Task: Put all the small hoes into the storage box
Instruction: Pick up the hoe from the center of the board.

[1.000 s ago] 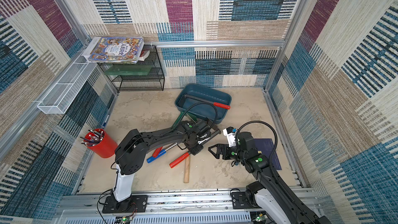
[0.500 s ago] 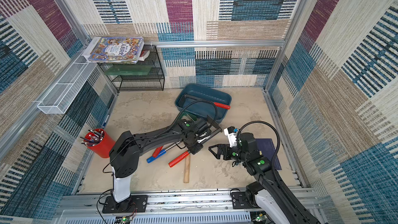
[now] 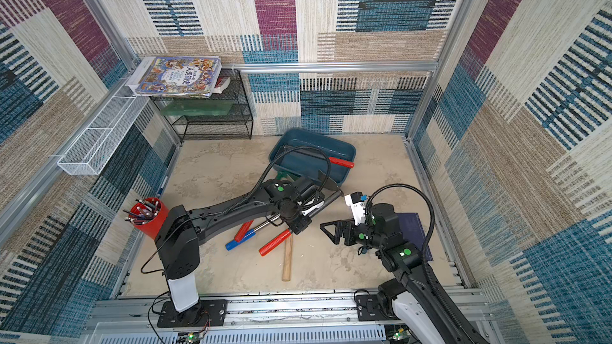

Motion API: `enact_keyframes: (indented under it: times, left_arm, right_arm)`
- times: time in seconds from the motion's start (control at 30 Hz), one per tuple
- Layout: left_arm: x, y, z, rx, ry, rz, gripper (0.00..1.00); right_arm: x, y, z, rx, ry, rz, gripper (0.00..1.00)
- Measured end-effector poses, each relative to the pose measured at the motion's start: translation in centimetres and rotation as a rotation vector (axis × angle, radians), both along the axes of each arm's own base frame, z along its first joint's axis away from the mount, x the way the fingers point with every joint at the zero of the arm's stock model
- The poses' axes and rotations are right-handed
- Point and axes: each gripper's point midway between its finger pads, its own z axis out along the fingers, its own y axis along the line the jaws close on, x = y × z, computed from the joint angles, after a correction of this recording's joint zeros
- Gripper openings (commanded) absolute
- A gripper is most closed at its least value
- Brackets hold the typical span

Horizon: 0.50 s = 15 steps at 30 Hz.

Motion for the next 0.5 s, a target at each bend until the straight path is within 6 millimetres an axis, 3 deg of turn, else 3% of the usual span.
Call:
enact_keyframes:
  times: [0.5]
  left_arm:
    - [2.9, -1.6, 4.4, -0.134, -0.019, 0.121, 0.0]
  right_arm:
    - [0.2, 0.0, 2.6, 0.022, -0.074, -0.004, 0.96]
